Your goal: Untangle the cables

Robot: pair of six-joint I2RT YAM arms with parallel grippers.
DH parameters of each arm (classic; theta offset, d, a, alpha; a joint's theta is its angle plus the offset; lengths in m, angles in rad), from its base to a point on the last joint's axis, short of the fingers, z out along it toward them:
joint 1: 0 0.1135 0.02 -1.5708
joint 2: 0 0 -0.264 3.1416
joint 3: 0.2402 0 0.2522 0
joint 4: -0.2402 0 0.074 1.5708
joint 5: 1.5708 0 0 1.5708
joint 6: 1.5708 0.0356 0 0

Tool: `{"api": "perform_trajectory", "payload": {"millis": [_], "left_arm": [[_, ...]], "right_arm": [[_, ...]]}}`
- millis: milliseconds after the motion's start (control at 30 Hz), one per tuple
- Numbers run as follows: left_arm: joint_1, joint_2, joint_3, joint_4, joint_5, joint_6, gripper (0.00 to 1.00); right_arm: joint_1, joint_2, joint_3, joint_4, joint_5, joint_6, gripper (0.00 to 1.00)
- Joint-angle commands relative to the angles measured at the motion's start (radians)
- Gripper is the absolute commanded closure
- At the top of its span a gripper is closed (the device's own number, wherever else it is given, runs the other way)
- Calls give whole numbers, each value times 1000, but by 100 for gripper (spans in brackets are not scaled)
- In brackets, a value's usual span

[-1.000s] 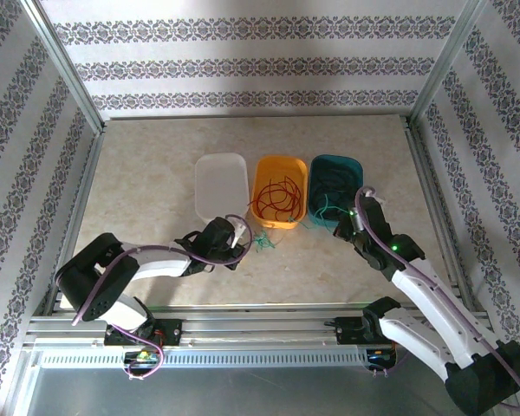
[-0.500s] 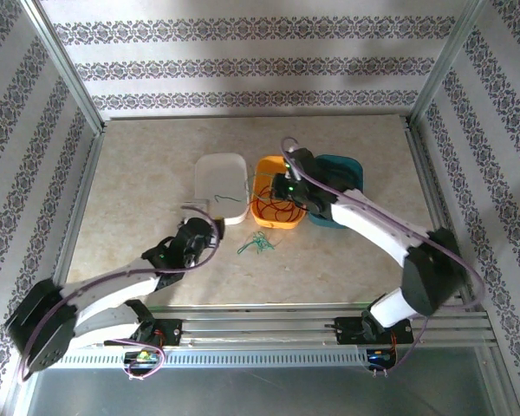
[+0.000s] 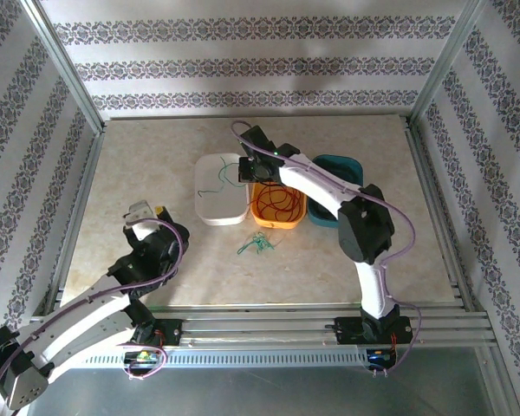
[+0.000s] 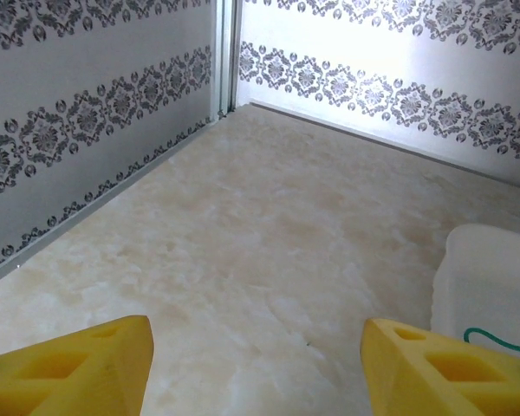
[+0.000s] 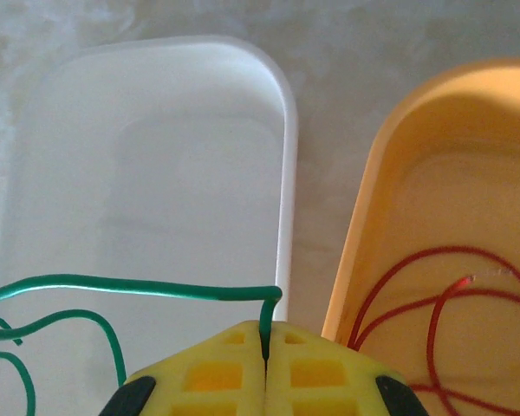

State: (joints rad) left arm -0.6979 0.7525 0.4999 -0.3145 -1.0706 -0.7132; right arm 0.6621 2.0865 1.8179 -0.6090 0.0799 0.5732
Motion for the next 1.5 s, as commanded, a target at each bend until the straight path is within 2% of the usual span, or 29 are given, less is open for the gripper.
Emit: {"api": "perform_trajectory", "payload": {"millis": [0,200,233,267,300,333,467,600,700,933,1000,1100,1200,1300,1467], "left_arm": [[11,7,12,-54,-28,6,36],[11,58,26,9,6,74,36],[11,67,27,26,16,90,35],[11,76,28,36,29,100,35],[11,84,32,45,38,108,35],[11,92,33,55,47,115,35],[11,124,34,128,116,192,34],[11,171,37,209,248,294,34],[10,217,26,300,451,394,34],[1,362,27,392,1005,529,33],[-5,422,48,379,1126,554,33],[-19,521,76,365,1253,569,34],[-38,604,93,377,1289,567,35],[-53,672,110,398,1251,571,37],[-54,739,121,437,1181,573,49]], "right_arm": [[26,77,130,-169,102,-97,97],[51,270,429,-378,106,-215,93],[54,296,473,-402,95,-232,87],[59,310,497,-402,85,-256,73],[64,315,508,-400,102,-267,64],[71,315,519,-396,130,-277,59],[77,256,493,-352,191,-291,54],[73,104,334,-231,194,-282,53],[64,-29,171,-162,154,-246,53],[44,-366,-371,11,-174,-173,54],[50,-431,-488,30,-246,-180,54],[52,-505,-630,49,-287,-172,54],[50,-530,-699,43,-331,-181,55],[50,-523,-731,45,-348,-179,55],[51,-459,-729,38,-365,-196,56]]}}
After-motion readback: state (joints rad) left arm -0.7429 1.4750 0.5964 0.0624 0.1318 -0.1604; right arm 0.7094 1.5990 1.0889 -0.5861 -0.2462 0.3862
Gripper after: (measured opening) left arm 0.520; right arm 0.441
